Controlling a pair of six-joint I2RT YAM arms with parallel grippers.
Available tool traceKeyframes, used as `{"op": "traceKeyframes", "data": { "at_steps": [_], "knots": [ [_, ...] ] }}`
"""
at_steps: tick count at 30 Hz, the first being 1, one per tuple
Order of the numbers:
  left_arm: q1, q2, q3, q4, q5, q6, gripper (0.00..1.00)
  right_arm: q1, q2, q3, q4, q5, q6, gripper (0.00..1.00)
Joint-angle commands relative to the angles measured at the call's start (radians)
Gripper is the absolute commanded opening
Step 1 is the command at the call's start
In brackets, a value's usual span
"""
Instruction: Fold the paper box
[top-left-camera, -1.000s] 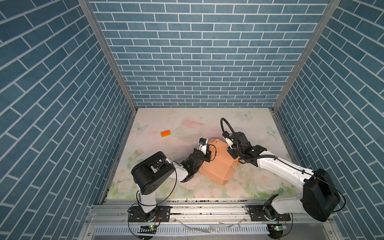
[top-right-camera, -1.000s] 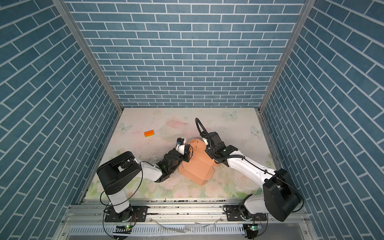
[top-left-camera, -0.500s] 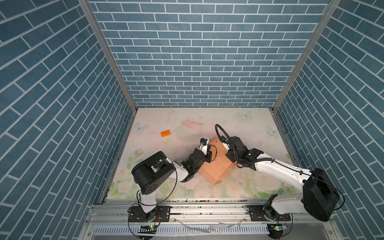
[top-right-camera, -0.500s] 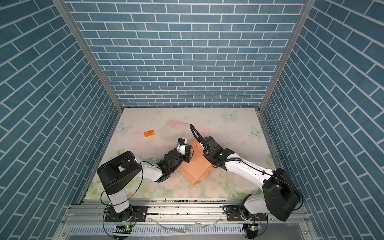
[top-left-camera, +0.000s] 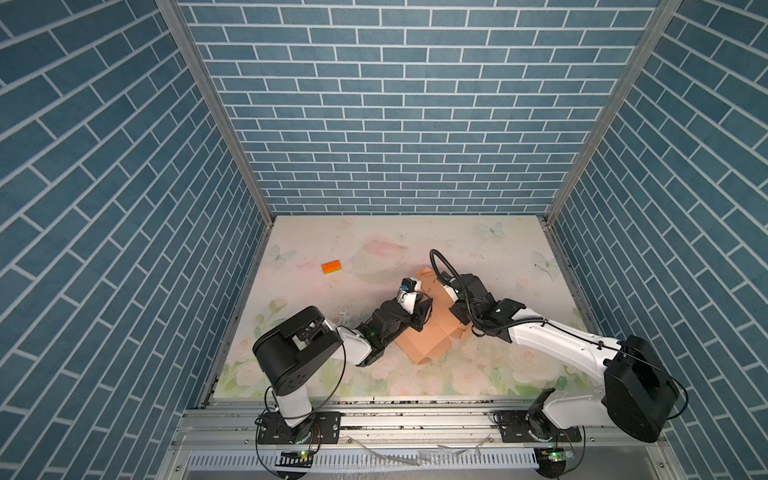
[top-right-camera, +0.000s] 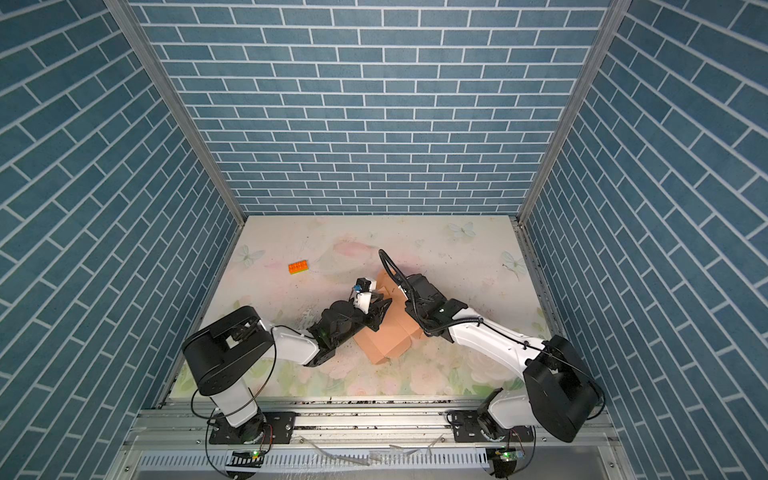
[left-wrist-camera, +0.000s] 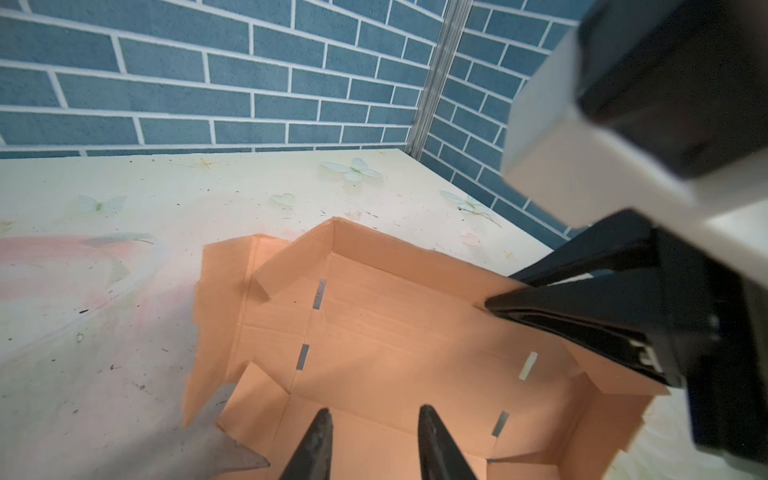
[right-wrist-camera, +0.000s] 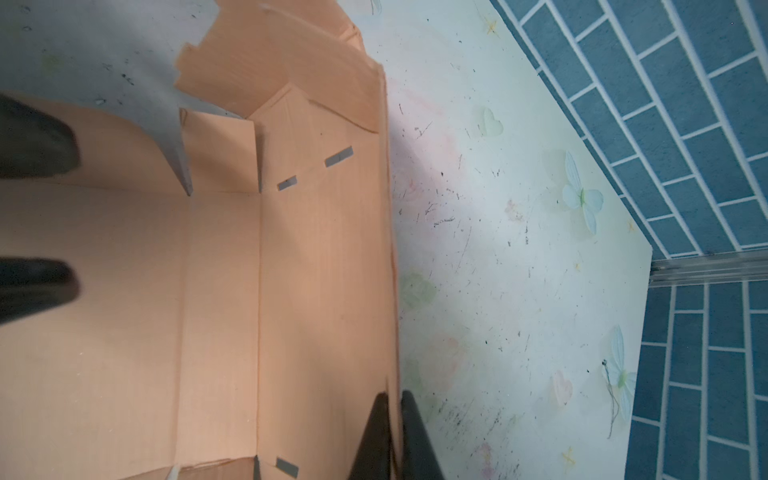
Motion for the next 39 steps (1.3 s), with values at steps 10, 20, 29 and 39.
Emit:
{"op": "traceKeyframes", "data": {
  "at_steps": [10, 20, 29, 39],
  "knots": [
    [0.301, -0.254, -0.014, -0.288, 0.184, -0.048, 0.44, 0.007, -0.005, -0.023, 0.025, -0.018, -0.046, 0.08],
    [0.386, 0.088, 0.34, -0.548, 0.423, 0.036, 0.49, 0.015, 0.002, -0.02, 0.016, -0.03, -0.063, 0.08],
    [0.386, 0.288, 0.534, -0.674, 0.513, 0.151, 0.53, 0.02, 0.002, -0.024, 0.011, -0.037, -0.072, 0.07],
    [0.374, 0.359, 0.594, -0.71, 0.675, 0.218, 0.53, 0.02, 0.021, -0.023, 0.017, -0.033, -0.077, 0.07]
  ]
}}
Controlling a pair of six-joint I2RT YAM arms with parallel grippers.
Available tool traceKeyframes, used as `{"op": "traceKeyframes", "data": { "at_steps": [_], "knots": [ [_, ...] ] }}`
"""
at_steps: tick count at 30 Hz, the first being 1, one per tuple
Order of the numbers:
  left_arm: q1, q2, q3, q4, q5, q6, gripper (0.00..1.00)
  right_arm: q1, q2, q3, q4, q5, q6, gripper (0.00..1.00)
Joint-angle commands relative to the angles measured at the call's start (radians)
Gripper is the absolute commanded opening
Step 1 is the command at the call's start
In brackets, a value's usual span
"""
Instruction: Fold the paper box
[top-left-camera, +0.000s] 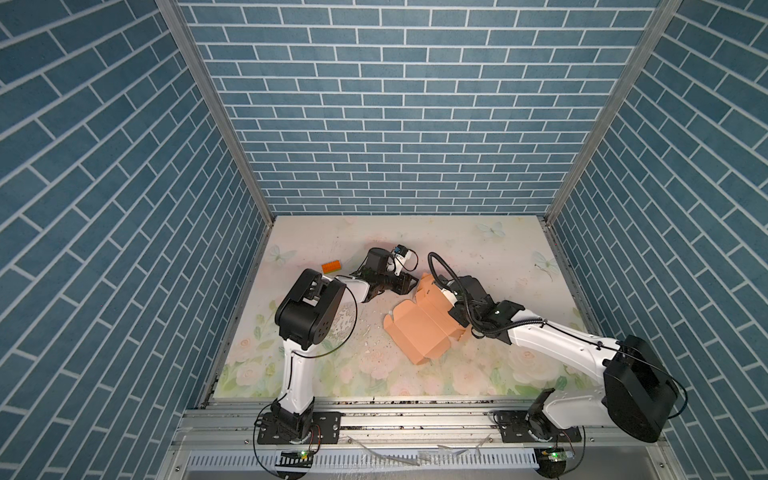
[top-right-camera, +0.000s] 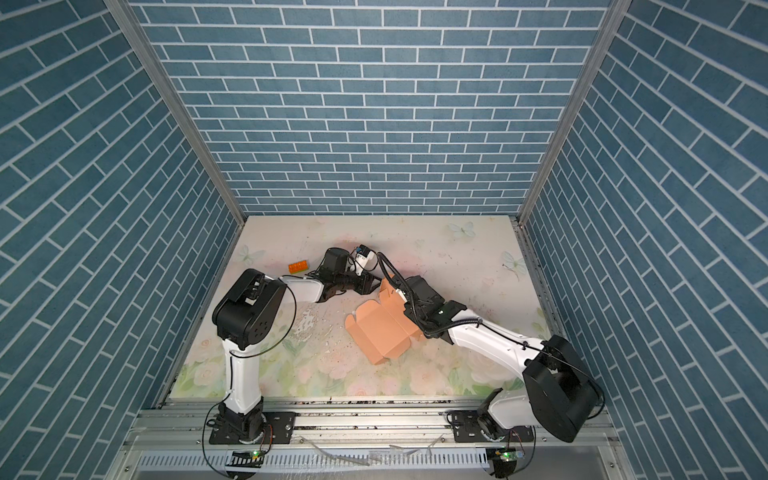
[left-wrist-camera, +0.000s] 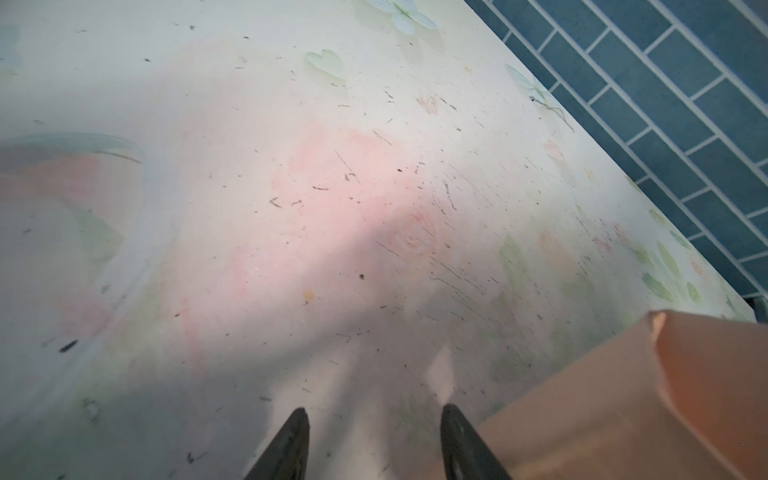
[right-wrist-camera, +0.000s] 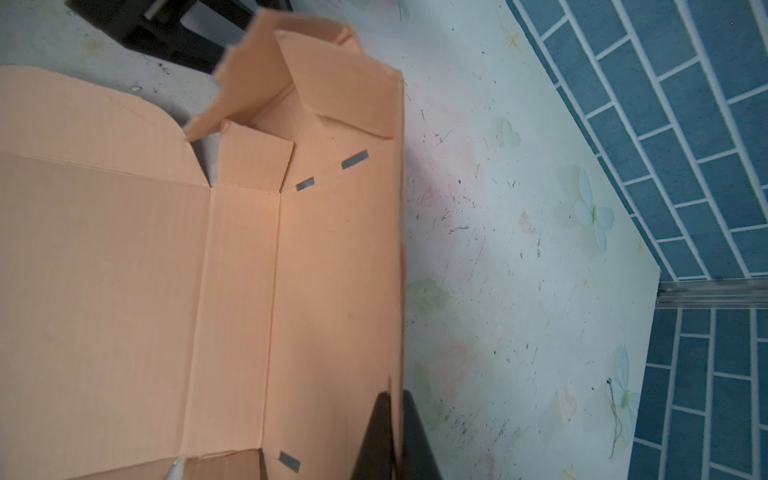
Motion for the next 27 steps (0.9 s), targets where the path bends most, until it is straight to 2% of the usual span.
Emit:
{"op": "traceKeyframes", "data": {
  "at_steps": [1, 12, 27],
  "knots": [
    [-0.008, -0.007, 0.003, -0.026, 0.071, 0.038, 0.53, 0.007, 0.023, -0.011, 0.009, -0.007, -0.028, 0.07],
    [-0.009, -0.088, -0.116, 0.041, 0.071, 0.024, 0.53, 0.011, 0.045, 0.025, -0.026, 0.019, -0.064, 0.07],
    [-0.032, -0.136, -0.238, 0.184, 0.081, -0.023, 0.52, 0.076, 0.042, 0.048, -0.077, 0.098, -0.106, 0.07]
  ]
}}
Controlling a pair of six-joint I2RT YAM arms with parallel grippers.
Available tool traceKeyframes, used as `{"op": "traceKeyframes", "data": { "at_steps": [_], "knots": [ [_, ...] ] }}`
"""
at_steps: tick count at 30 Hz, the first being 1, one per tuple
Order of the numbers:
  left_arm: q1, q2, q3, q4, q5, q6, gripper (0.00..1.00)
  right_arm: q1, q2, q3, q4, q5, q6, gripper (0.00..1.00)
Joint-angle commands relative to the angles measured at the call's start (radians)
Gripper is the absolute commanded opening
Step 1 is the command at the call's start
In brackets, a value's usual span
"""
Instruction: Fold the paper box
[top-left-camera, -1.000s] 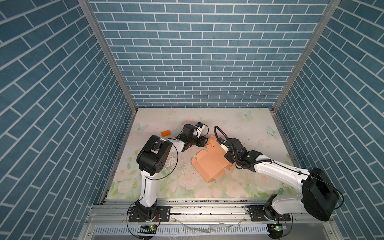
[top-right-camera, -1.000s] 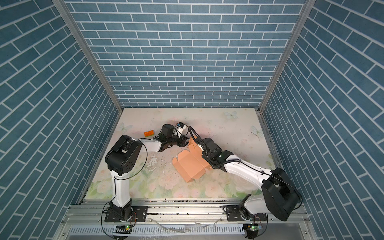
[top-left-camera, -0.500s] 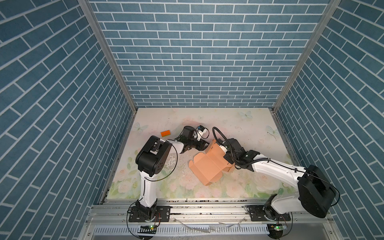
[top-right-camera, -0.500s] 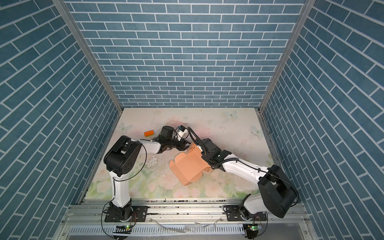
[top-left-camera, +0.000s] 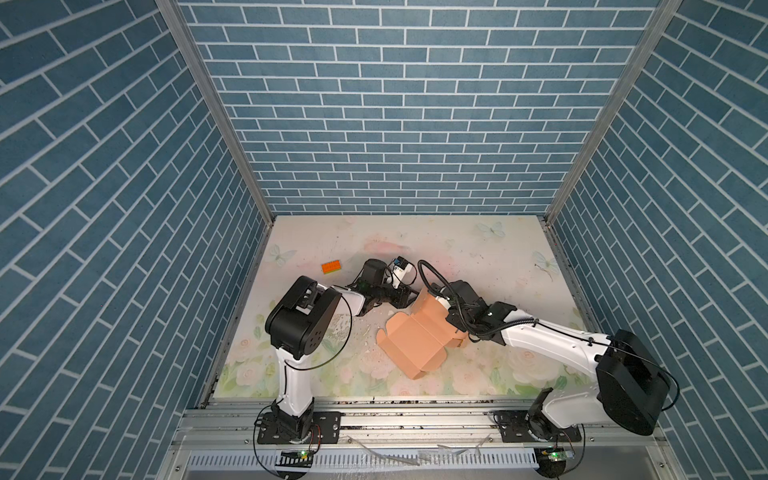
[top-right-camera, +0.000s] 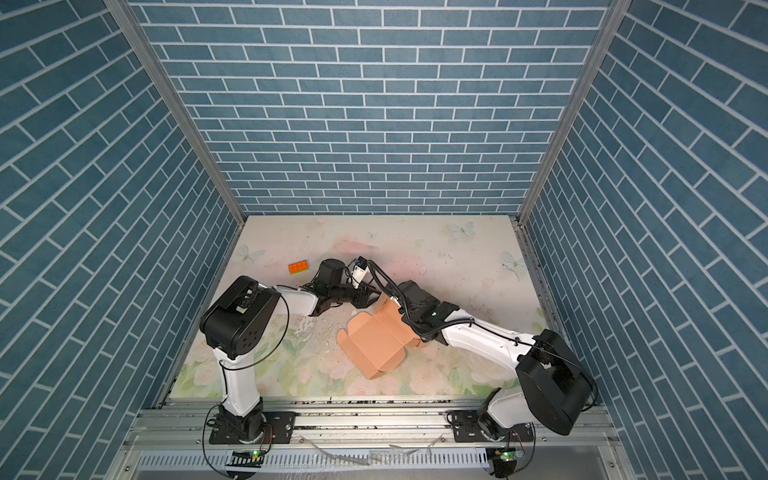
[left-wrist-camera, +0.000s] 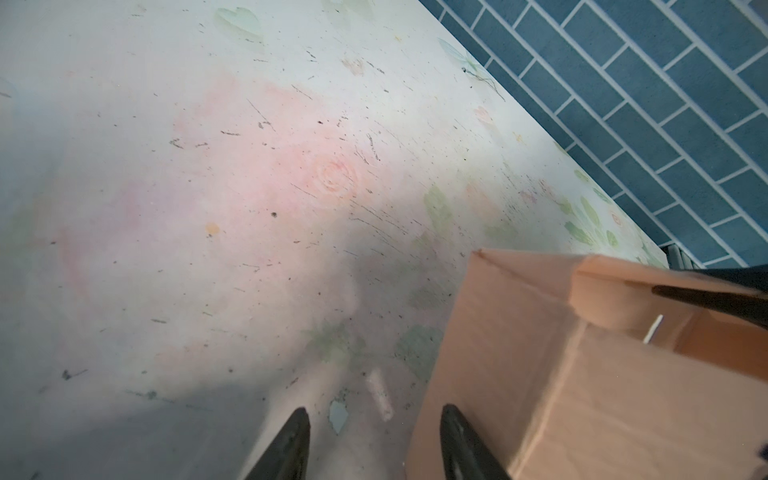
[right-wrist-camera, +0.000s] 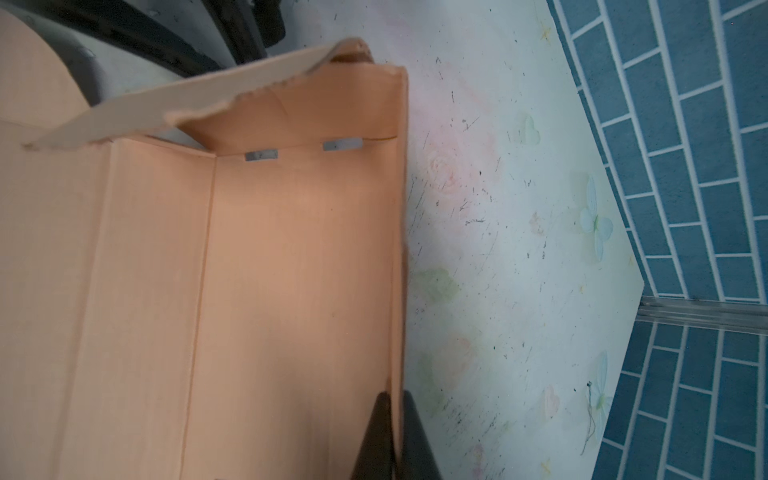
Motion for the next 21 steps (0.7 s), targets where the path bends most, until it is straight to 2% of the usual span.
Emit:
{"op": "traceKeyframes", "data": {
  "at_steps": [1, 11, 21],
  "knots": [
    [-0.005, -0.033, -0.036, 0.056, 0.006, -0.012, 0.52, 0.023, 0.001, 0.035, -0.022, 0.04, -0.055, 0.07],
    [-0.004, -0.067, -0.113, 0.133, -0.045, -0.014, 0.52, 0.064, -0.018, 0.033, 0.014, 0.125, -0.135, 0.07],
    [-0.004, -0.081, -0.2, 0.282, -0.082, -0.049, 0.52, 0.114, -0.053, 0.0, 0.099, 0.181, -0.242, 0.07]
  ]
}}
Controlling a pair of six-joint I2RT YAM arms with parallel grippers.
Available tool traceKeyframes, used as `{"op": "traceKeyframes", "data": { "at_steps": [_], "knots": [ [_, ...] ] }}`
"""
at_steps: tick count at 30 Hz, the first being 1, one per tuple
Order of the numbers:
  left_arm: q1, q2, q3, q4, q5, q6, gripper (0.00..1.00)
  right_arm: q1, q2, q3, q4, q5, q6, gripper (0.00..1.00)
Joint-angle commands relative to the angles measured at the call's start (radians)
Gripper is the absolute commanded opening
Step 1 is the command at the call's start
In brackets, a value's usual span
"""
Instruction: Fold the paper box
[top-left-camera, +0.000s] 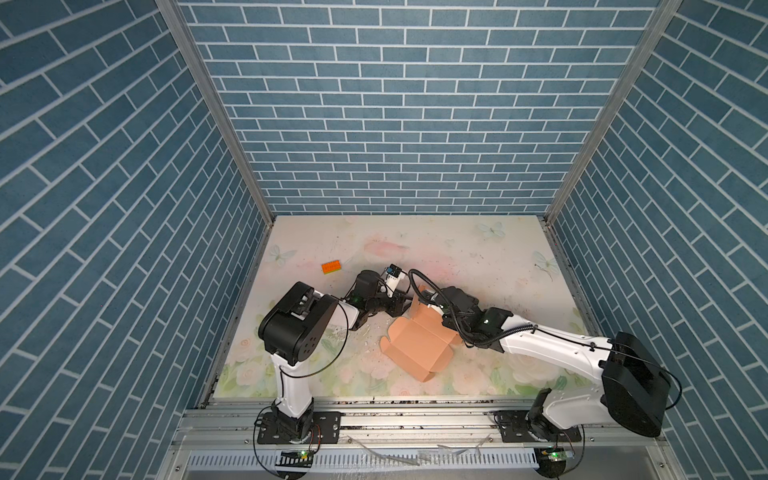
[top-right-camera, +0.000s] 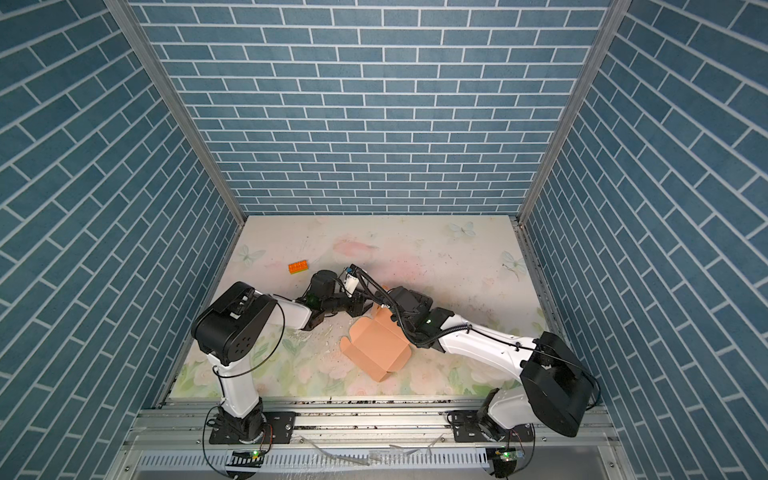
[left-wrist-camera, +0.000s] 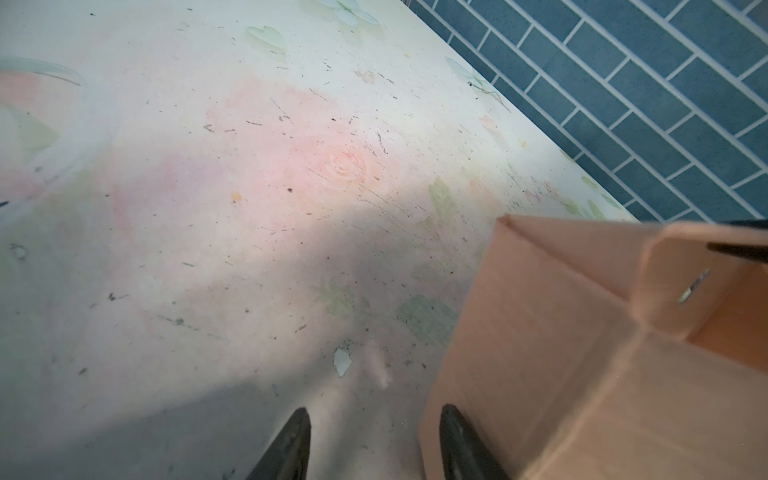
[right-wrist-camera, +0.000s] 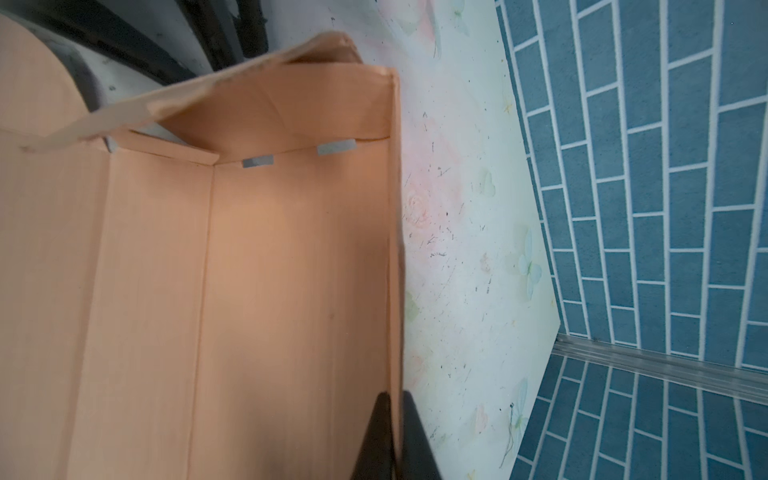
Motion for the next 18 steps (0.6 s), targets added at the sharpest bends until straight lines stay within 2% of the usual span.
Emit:
{"op": "traceKeyframes", "data": {
  "at_steps": [1, 8, 18],
  "knots": [
    [-0.002, -0.022, -0.026, 0.089, -0.017, -0.013, 0.52, 0.026, -0.033, -0.01, 0.063, 0.053, -0.077, 0.07],
    [-0.003, -0.022, -0.081, 0.179, -0.029, -0.034, 0.52, 0.067, -0.022, -0.057, 0.175, 0.085, -0.155, 0.07],
    [-0.009, -0.071, -0.121, 0.17, -0.061, -0.01, 0.53, 0.091, -0.019, -0.119, 0.287, 0.122, -0.205, 0.08]
  ]
}}
